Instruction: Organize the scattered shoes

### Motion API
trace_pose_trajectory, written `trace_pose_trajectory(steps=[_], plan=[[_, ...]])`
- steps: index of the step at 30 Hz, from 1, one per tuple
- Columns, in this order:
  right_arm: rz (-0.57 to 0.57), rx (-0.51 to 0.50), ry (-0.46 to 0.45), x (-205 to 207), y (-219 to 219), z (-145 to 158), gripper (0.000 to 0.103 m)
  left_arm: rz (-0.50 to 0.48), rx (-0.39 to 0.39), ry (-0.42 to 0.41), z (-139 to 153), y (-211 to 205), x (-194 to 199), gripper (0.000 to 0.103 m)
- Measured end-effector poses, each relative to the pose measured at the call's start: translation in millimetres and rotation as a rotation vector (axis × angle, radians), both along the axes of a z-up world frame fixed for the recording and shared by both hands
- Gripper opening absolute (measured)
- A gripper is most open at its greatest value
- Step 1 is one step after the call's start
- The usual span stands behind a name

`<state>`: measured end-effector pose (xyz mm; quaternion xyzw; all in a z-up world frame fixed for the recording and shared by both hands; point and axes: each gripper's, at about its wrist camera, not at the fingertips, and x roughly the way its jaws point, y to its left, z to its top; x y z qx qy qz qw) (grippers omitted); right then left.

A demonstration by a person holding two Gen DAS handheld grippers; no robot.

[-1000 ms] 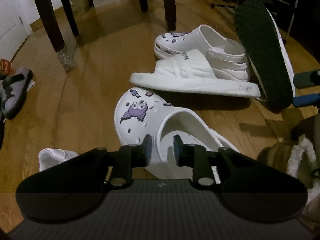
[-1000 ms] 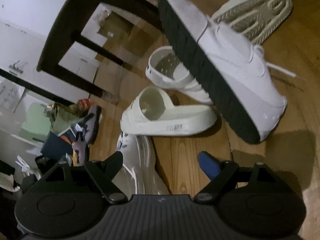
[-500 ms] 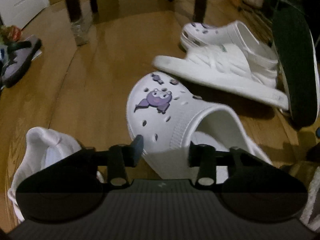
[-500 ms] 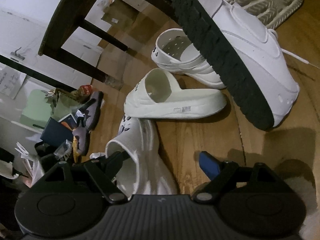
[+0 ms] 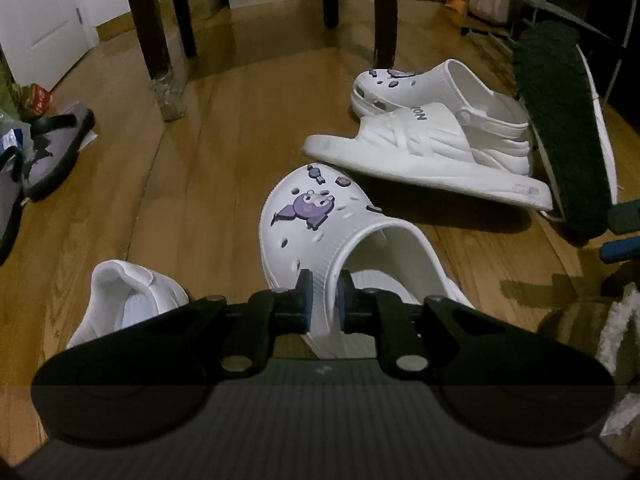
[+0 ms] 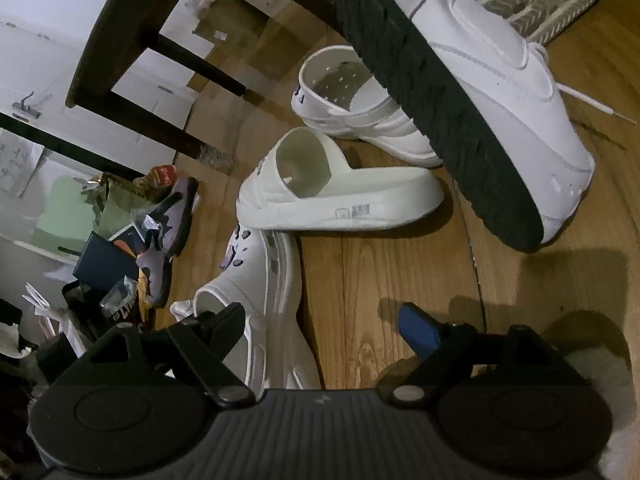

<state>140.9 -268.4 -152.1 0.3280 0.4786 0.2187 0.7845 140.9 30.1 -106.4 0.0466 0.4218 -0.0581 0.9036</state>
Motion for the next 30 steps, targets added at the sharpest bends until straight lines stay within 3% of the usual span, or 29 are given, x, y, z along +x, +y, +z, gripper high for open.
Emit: trace_pose_trajectory(steps=[2,4,11,15,16,17,18,19,23,26,30], plan=[[0.005,-0.002,0.007,0,1,-2,0.085,-0.007,0.035,-0.01,-7,-6,4,0.083],[0.007,-0.004,0.01,1,1,-2,0.085,-0.041,0.136,0.003,-18,-18,14,0.098],[0.017,-0.016,0.008,1,0,0,0.085,-0.058,0.587,-0.128,-33,-51,10,0.103],[0.023,-0.011,0.014,2,0,-1,0.085,-0.132,0.729,-0.118,-48,-60,2,0.103],[0.025,-0.013,0.015,2,1,-2,0.085,-0.15,0.714,-0.111,-49,-60,0,0.093],[0.028,-0.016,0.016,1,1,-2,0.085,-0.167,0.687,-0.103,-48,-59,-2,0.061],[0.03,-0.017,0.016,1,2,-2,0.085,-0.184,0.659,-0.096,-48,-58,-4,0.038],[0.031,-0.017,0.017,1,2,-2,0.086,-0.191,0.606,-0.076,-45,-54,-4,0.023],[0.035,-0.017,0.021,2,3,-3,0.086,-0.177,0.475,-0.053,-32,-39,2,0.019],[0.04,-0.021,0.026,2,4,-5,0.086,-0.128,0.478,-0.07,-27,-33,3,0.009],[0.044,-0.025,0.026,1,5,-5,0.087,-0.086,0.448,-0.087,-18,-25,-6,0.009]])
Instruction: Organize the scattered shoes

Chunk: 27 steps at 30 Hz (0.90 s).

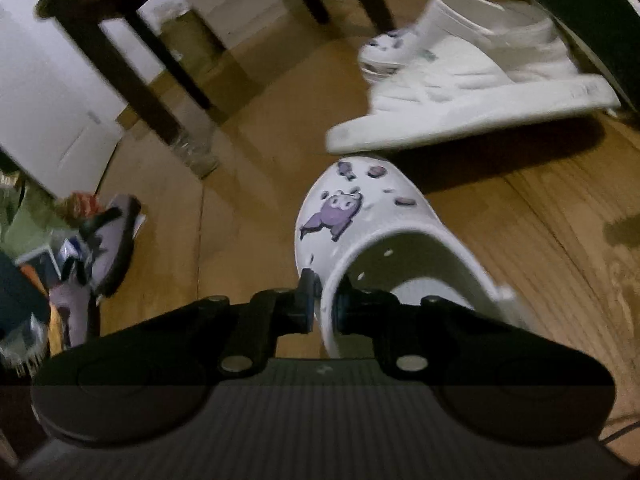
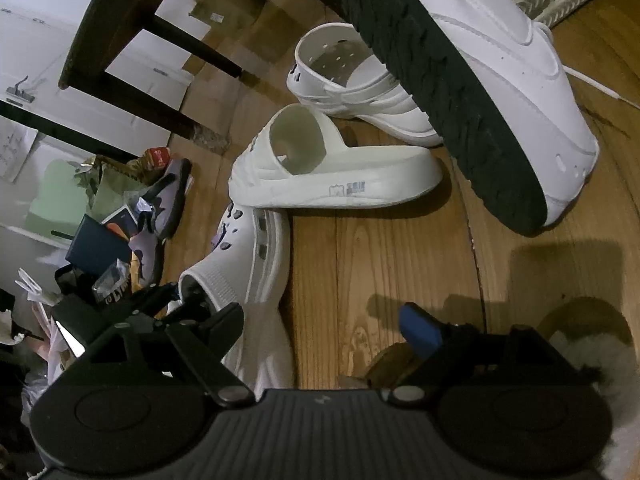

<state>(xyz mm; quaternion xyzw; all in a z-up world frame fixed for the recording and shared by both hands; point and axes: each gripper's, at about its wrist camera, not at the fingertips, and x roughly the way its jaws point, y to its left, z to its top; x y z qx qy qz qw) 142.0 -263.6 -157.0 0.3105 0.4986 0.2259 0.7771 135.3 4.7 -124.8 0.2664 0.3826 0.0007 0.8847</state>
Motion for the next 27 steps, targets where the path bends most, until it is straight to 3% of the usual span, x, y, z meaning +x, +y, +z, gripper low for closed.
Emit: trace_pose_trajectory(steps=[7,12,14,17,18,20,22,26,27], plan=[[0.017,0.002,-0.002,-1,1,2,0.087,0.031,-0.126,0.056,16,16,-49,0.011],[0.034,0.004,-0.004,-1,6,3,0.087,0.016,-0.15,0.089,20,15,-80,0.014],[0.054,0.004,0.002,-1,12,2,0.088,-0.011,-0.2,0.18,13,16,-76,0.043],[0.107,0.002,0.002,-3,26,3,0.088,-0.007,-0.291,0.262,21,23,-74,0.048],[0.124,-0.019,-0.013,-6,34,5,0.089,-0.008,-0.31,0.259,29,29,-79,0.05],[0.156,-0.068,-0.049,-13,47,13,0.089,-0.011,-0.348,0.246,47,42,-89,0.076],[0.222,-0.09,-0.095,-21,65,25,0.086,-0.004,-0.34,0.21,63,59,-104,0.092],[0.406,-0.181,-0.211,-41,114,58,0.083,0.027,-0.338,0.198,68,90,-124,0.096],[0.462,-0.256,-0.246,-49,133,66,0.083,0.044,-0.357,0.215,66,98,-127,0.096]])
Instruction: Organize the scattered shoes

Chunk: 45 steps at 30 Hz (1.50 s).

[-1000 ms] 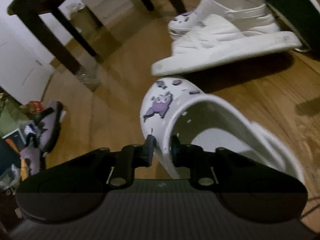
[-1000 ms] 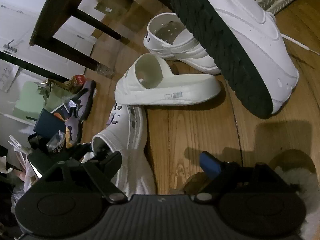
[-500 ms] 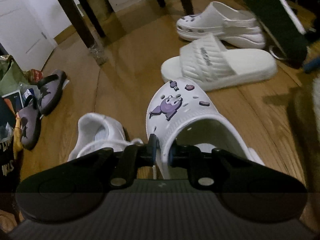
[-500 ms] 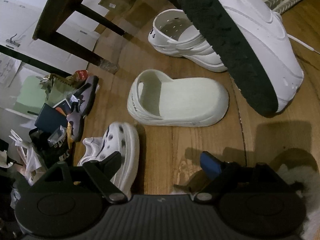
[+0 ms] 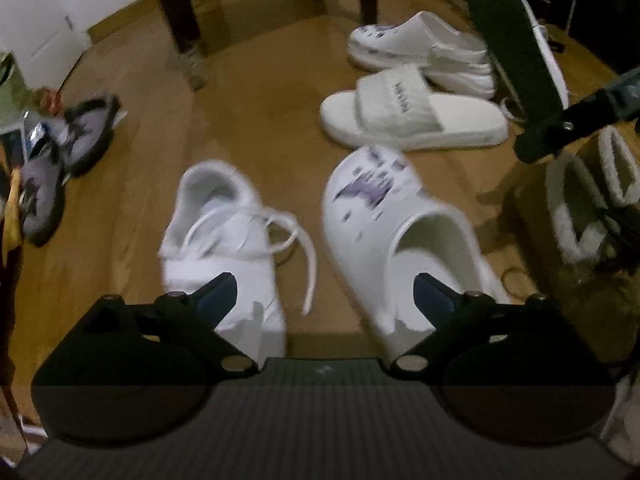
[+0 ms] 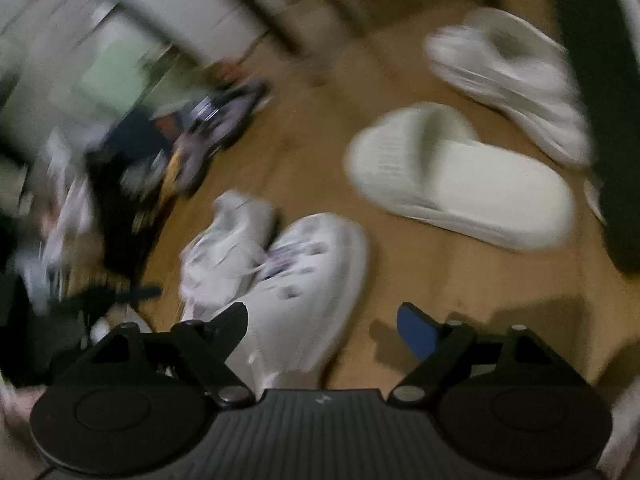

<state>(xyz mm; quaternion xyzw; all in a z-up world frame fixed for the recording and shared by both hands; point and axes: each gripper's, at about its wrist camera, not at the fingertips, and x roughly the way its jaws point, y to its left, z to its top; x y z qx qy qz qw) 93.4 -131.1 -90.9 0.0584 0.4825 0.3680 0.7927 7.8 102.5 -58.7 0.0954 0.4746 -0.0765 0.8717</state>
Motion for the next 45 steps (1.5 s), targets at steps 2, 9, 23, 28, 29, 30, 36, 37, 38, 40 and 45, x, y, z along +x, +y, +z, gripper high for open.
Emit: trace_pose_trajectory(steps=[2,9,23,28,29,30,36,37,38,40,45], plan=[[0.104,-0.152,-0.093,-16,38,16,0.083,0.033,-0.045,0.047,-5,16,-5,0.096],[0.405,-0.604,-0.354,-60,135,18,0.082,0.154,-0.181,0.029,-10,53,-21,0.096],[0.622,-0.77,-0.49,-33,198,-43,0.04,0.339,-0.296,0.128,-34,95,-13,0.096],[0.457,-0.658,-0.448,-23,181,-36,0.039,0.376,-0.291,0.063,-20,96,-13,0.094],[0.397,-0.629,-0.428,-23,174,-33,0.039,0.375,-0.286,0.056,-17,97,-13,0.094],[0.372,-0.615,-0.413,-23,171,-31,0.039,0.369,-0.272,0.05,-15,96,-14,0.093],[0.081,-0.389,-0.117,-10,121,-2,0.039,0.338,-0.195,0.004,1,96,-17,0.09],[0.018,-0.357,-0.075,-7,112,1,0.039,0.34,-0.209,-0.004,6,99,-18,0.09],[-0.069,-0.306,-0.011,-2,99,6,0.039,0.34,-0.216,-0.009,9,100,-18,0.09],[-0.127,-0.263,0.037,5,90,11,0.038,0.325,-0.222,-0.022,16,98,-18,0.09],[-0.207,-0.052,0.248,22,72,6,0.03,0.266,-0.232,-0.02,24,83,-21,0.09]])
